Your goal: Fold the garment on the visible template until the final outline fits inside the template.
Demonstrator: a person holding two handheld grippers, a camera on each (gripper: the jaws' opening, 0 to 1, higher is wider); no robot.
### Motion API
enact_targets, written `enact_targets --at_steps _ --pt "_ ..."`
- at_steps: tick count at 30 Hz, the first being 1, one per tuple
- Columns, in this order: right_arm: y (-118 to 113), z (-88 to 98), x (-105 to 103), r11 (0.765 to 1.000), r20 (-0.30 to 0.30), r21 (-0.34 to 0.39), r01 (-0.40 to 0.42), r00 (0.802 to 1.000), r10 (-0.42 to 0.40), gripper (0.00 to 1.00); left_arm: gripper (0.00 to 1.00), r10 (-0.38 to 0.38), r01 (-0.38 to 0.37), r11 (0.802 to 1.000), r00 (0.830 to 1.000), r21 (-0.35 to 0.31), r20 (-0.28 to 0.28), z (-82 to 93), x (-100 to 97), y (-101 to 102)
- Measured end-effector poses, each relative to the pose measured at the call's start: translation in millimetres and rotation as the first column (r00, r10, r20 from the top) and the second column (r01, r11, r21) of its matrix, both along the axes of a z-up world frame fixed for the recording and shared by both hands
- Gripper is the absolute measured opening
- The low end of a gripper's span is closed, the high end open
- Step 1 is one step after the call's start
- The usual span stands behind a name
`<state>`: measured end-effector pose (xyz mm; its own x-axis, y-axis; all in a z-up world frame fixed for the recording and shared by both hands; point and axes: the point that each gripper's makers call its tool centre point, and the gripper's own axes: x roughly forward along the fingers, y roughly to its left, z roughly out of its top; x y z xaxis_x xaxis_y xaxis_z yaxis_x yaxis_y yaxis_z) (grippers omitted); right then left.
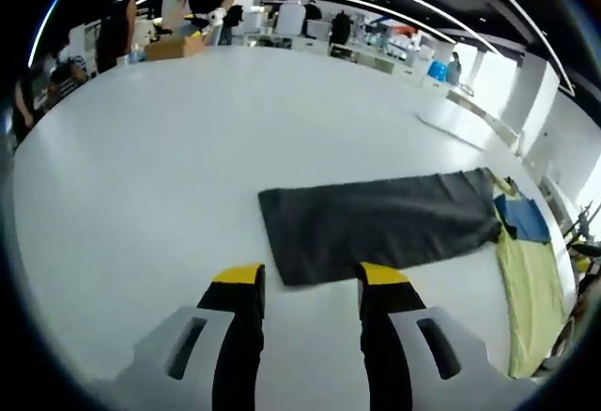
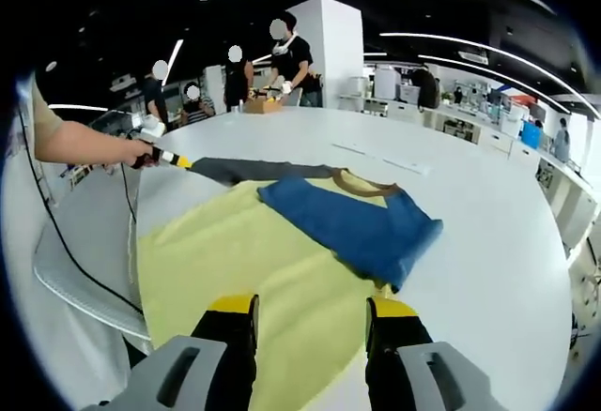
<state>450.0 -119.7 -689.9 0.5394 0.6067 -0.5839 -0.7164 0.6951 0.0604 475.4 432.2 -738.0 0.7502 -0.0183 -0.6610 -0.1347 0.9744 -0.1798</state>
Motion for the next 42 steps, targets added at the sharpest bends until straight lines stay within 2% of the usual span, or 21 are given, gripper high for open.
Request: enact_targets --at_steps 5,9,17,29,37,42 --pt "-6.3 -2.6 -2.3 1.000 -0.005 -0.009 0.011 1.000 -0.011 0.42 0.31 0.020 -0.020 1.000 0.999 0.018 -0.028 -5.4 0.7 5.3" --pt "-8.7 -3.6 -3.6 1.000 -0.010 -0.010 0.016 1.000 -0.016 0.42 0.29 0.027 -0.027 1.000 1.000 0.009 -0.015 -5.4 6.1 6.5" --pt "-13.5 -3.0 -4.2 1.000 -0.013 -0.018 0.018 1.000 -0.018 0.43 0.18 0.045 -0.045 0.999 0.999 0.005 -0.009 -7.2 9.1 9.4" --pt "-22.0 -0.5 -12.7 0.999 -0.008 -0.046 -0.006 1.000 0.006 0.52 0.04 0.075 -0.075 0.997 0.997 0.007 -0.019 -10.3 10.1 15.6" --pt "-27.3 -2.1 -22.1 0.998 -0.012 -0.063 -0.017 1.000 0.016 0.53 0.01 0.071 -0.071 0.997 0.997 0.024 -0.030 -12.2 14.9 10.8" --pt "-31.2 -2.7 -27.8 0.998 -0.017 -0.060 -0.010 1.000 0.009 0.53 0.00 0.076 -0.076 0.997 0.997 0.013 -0.032 -12.2 14.8 10.0"
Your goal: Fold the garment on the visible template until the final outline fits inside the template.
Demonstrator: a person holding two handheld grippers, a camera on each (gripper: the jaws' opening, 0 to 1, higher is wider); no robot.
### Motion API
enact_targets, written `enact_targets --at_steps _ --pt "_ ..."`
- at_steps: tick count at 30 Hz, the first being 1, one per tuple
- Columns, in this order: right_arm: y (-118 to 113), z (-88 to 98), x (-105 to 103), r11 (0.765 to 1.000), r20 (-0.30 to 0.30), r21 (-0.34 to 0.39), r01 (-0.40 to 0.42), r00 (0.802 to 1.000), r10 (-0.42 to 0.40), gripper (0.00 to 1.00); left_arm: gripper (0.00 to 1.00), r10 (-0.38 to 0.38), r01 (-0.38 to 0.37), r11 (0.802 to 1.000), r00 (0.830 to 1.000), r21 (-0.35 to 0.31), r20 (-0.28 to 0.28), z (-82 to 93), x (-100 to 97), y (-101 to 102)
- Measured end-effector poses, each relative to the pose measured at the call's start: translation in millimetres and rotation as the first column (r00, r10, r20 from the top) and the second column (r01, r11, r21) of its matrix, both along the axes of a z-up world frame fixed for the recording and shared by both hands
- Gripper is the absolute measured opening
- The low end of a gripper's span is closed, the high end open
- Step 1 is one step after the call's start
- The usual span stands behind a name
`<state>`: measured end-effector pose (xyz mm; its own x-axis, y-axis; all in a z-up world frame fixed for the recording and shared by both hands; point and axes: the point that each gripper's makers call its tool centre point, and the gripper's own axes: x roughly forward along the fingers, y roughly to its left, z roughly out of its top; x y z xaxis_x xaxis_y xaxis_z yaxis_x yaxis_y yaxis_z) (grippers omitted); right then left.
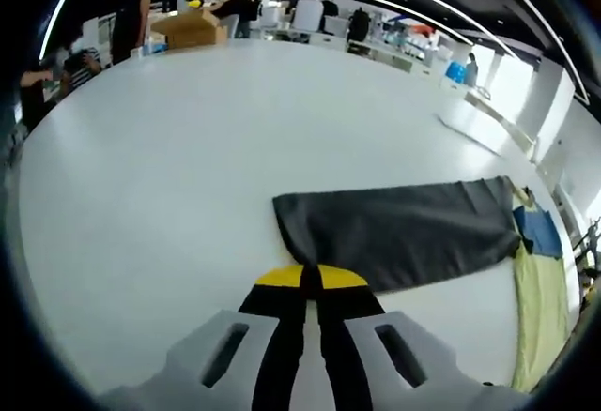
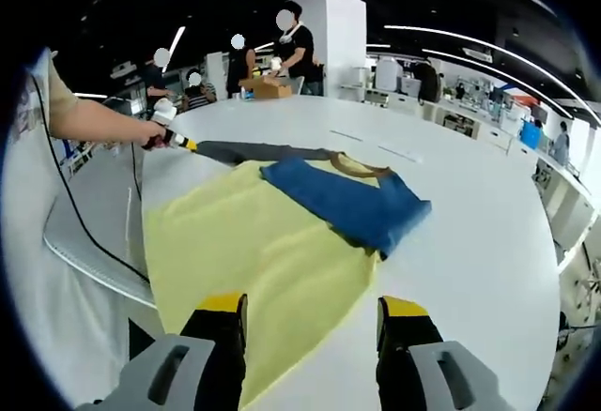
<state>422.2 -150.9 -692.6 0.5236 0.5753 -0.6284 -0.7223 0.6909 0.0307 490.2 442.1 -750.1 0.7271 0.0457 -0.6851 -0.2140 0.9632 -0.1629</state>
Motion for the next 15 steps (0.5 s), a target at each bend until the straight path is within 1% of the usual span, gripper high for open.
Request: enact_targets --at_steps 6,10,15 --pt "-1.2 -1.4 -5.1 1.000 -0.007 -0.002 0.002 1.000 -0.002 0.53 0.00 -0.001 0.001 1.000 1.000 0.009 -0.004 1.3 -0.9 -1.1" --pt "0.3 0.2 -5.8 1.000 -0.002 -0.001 0.000 1.000 0.000 0.53 0.00 0.005 -0.005 1.000 1.000 0.004 0.001 3.0 -2.0 -0.6" --pt "2.0 -0.4 -6.8 1.000 -0.002 -0.002 -0.004 1.000 0.004 0.53 0.00 0.022 -0.022 1.000 1.000 -0.013 0.021 9.6 -1.8 1.5"
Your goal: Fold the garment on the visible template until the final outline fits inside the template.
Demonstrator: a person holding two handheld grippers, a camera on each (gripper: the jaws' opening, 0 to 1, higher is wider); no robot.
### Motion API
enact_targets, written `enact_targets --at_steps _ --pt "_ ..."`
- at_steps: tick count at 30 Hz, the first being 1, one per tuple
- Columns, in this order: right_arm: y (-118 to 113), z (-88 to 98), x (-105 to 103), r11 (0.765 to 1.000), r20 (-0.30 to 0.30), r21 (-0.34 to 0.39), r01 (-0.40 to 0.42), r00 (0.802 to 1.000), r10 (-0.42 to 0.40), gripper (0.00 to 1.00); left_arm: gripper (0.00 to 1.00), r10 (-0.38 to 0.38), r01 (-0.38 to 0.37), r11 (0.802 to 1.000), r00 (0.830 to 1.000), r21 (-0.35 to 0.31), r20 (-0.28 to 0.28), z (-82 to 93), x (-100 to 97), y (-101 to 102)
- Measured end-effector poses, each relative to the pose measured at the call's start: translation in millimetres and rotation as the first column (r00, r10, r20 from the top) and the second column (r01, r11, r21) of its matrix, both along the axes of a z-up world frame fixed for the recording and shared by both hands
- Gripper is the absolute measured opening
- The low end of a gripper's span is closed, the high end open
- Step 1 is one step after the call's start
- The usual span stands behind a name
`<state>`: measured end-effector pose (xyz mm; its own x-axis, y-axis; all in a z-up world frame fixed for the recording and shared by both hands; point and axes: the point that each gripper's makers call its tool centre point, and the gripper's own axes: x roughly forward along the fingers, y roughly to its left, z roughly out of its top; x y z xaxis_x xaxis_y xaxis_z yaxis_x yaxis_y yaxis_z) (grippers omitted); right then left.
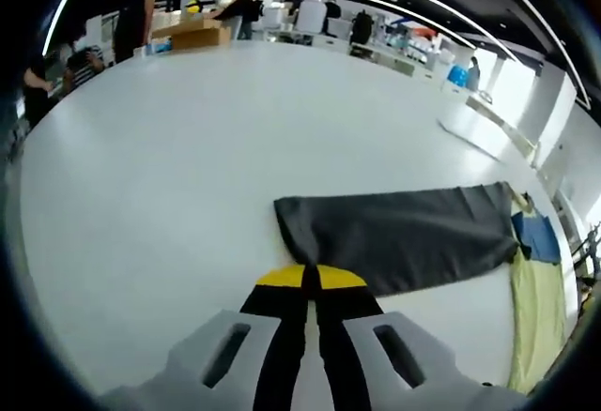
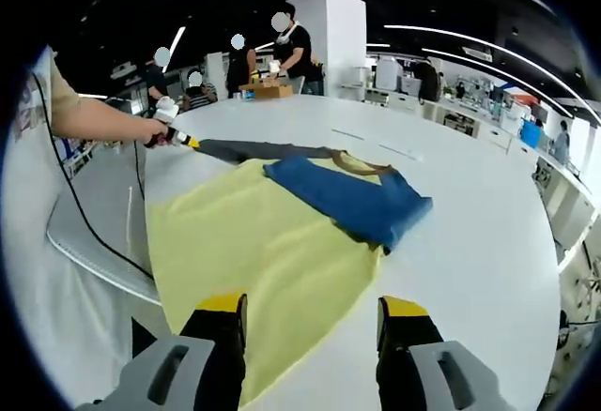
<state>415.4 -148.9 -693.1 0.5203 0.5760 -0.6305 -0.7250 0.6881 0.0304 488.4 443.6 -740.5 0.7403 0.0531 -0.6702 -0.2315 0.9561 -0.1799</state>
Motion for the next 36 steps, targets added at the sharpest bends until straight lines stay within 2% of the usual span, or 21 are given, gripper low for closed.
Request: enact_targets --at_steps 9,20,23,36 --pt "1.9 -3.1 -3.2 1.000 -0.006 -0.002 -0.012 1.000 0.012 0.53 0.00 0.040 -0.038 0.999 0.997 -0.035 0.060 15.0 4.3 2.0" --pt "-2.8 -4.0 -4.5 1.000 -0.005 0.000 -0.012 1.000 0.012 0.53 0.00 0.093 -0.078 0.993 0.982 -0.093 0.167 39.8 17.3 1.3" --pt "-4.2 -4.6 -4.4 1.000 -0.007 -0.003 -0.012 1.000 0.012 0.53 0.00 0.088 -0.070 0.993 0.976 -0.097 0.198 49.1 22.5 -3.3" --pt "-7.1 -3.5 -3.2 1.000 -0.004 0.001 -0.018 1.000 0.018 0.53 0.00 0.053 -0.026 0.994 0.966 -0.109 0.253 70.7 38.3 -24.0"
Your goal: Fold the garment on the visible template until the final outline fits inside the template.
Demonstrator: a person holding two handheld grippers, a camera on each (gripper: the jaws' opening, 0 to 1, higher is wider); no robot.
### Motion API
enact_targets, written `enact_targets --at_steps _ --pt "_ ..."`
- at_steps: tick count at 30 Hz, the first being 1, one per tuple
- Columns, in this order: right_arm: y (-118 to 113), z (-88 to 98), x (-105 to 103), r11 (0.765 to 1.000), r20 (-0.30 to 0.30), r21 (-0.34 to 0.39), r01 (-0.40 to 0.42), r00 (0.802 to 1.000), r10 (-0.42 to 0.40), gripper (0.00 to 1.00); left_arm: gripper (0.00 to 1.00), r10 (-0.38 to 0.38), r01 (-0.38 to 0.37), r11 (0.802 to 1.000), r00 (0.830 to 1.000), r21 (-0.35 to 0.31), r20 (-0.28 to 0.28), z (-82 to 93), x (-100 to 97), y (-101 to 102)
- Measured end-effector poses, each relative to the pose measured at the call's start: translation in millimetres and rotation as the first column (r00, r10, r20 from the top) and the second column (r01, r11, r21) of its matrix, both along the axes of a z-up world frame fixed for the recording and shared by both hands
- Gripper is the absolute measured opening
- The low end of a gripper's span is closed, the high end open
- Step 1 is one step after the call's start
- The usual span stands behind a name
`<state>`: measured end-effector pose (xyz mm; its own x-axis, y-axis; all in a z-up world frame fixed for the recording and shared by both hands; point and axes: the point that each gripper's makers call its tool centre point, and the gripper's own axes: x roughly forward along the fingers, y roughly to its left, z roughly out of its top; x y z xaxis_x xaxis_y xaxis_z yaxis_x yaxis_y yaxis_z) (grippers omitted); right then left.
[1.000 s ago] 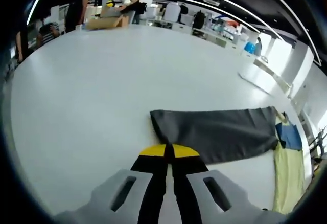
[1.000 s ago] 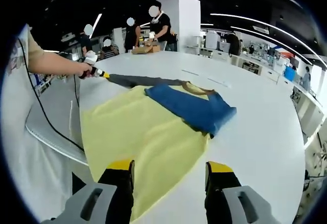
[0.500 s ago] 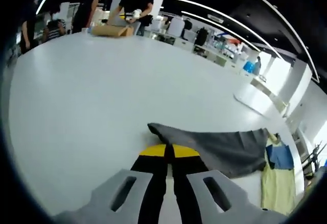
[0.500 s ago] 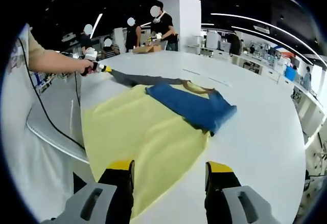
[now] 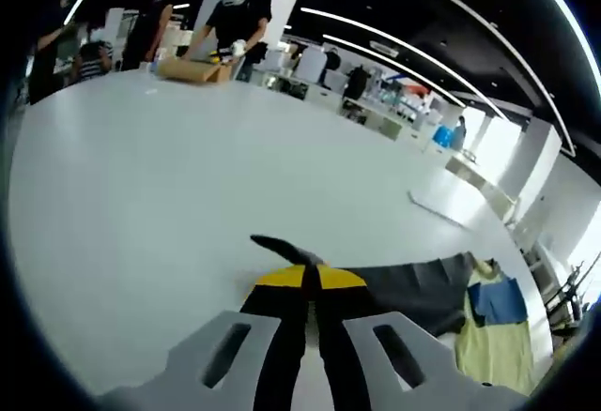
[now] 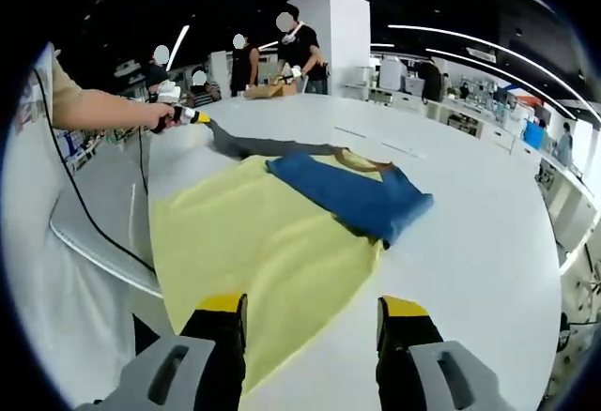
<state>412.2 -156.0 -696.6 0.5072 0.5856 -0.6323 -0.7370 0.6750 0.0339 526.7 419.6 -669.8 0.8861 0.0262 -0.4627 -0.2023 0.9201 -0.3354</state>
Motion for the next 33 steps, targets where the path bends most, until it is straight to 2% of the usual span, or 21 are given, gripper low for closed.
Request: enact_targets --at_steps 16,33 --pt "-7.1 -3.6 -3.2 1.000 -0.004 -0.003 0.008 1.000 -0.008 0.53 0.00 -0.094 0.093 0.996 0.995 0.008 0.038 16.9 20.0 -32.6" --pt "-13.8 -3.6 -6.5 1.000 -0.003 0.003 0.014 1.000 -0.014 0.53 0.00 -0.192 0.192 0.981 0.978 0.006 0.081 37.4 39.1 -79.2"
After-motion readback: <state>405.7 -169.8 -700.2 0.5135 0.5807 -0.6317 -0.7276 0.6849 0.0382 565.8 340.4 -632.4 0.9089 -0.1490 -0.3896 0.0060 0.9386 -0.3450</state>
